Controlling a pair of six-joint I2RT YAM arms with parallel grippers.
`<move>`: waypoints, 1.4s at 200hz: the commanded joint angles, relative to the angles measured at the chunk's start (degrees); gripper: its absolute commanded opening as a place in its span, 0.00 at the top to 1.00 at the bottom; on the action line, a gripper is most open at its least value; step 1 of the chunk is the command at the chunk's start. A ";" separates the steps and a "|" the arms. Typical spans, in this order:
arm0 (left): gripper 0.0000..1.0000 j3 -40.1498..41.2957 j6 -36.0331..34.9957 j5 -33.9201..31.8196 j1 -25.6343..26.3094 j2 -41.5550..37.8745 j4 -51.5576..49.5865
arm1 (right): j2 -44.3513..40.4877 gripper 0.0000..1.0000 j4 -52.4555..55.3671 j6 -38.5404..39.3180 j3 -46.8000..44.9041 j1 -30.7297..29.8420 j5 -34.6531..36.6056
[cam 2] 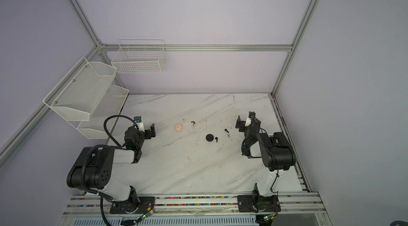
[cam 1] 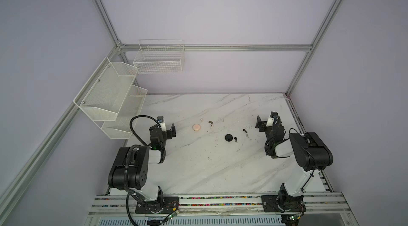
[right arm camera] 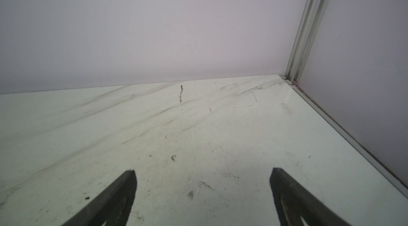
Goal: Insert wireless bluetooth earbuds into charging case
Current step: Move the charging case to the center of the table.
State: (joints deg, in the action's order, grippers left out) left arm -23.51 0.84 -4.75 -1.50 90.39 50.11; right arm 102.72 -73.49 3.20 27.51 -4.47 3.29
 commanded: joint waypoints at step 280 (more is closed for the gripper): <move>0.00 1.55 -0.49 -3.68 1.18 -0.39 3.59 | -0.50 0.03 -2.31 -0.18 -0.35 0.69 0.46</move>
State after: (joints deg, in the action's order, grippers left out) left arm -23.51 0.80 -6.96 -0.56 90.39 50.15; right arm 102.72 -73.54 3.22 27.49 -4.05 3.49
